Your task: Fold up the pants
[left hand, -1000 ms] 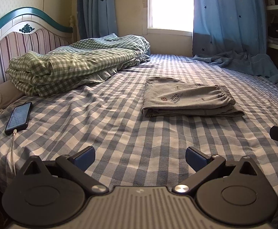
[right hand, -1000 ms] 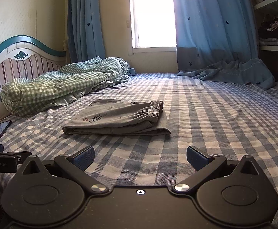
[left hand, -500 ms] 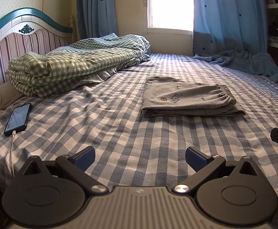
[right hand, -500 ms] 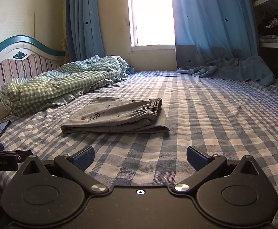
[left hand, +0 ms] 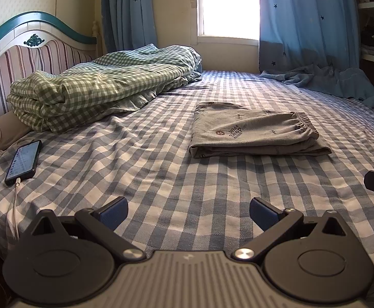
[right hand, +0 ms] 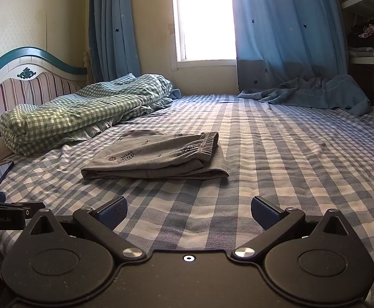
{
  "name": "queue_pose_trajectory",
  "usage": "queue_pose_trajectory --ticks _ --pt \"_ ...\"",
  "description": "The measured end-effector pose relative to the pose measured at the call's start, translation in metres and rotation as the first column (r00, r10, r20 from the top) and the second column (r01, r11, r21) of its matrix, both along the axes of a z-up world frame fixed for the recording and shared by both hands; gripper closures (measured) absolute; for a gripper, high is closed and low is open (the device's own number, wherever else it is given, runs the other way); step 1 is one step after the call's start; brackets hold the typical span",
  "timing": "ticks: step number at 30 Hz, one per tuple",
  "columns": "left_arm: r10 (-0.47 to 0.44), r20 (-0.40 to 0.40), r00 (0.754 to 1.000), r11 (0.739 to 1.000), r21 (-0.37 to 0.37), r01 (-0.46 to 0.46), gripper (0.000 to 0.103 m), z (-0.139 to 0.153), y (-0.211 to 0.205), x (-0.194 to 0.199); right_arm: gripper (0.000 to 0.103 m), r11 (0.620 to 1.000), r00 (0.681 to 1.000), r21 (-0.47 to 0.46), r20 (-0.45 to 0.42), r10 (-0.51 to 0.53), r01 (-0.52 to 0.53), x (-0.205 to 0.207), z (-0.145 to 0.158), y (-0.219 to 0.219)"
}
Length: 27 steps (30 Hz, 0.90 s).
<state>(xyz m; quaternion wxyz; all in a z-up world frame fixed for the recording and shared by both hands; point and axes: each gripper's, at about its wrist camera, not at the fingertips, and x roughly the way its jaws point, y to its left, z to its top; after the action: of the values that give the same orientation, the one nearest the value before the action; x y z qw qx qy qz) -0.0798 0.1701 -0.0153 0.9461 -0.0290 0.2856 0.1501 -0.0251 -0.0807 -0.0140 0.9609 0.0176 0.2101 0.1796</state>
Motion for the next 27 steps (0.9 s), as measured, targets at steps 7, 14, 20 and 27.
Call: queue_pose_trajectory --ticks 7,14,20,27 --pt "-0.003 -0.001 1.000 1.000 0.002 0.003 0.000 -0.0001 0.0003 0.0005 0.001 1.000 1.000 -0.001 0.000 0.002 -0.002 0.0009 -0.0004 0.0010" --pt "-0.008 -0.004 1.000 1.000 0.001 0.008 0.000 -0.0006 0.0015 0.0026 0.001 1.000 1.000 -0.002 -0.003 0.001 -0.001 0.0016 -0.0009 0.0016" --pt "-0.010 -0.004 1.000 1.000 -0.003 0.010 0.000 -0.0006 0.0027 0.0035 0.001 1.000 1.000 -0.004 -0.006 0.003 -0.003 0.0033 -0.0026 0.0023" --pt "-0.020 -0.001 1.000 1.000 -0.010 0.020 0.000 -0.0021 0.0040 0.0023 0.001 1.000 1.000 -0.004 -0.008 0.002 -0.002 0.0039 -0.0025 0.0022"
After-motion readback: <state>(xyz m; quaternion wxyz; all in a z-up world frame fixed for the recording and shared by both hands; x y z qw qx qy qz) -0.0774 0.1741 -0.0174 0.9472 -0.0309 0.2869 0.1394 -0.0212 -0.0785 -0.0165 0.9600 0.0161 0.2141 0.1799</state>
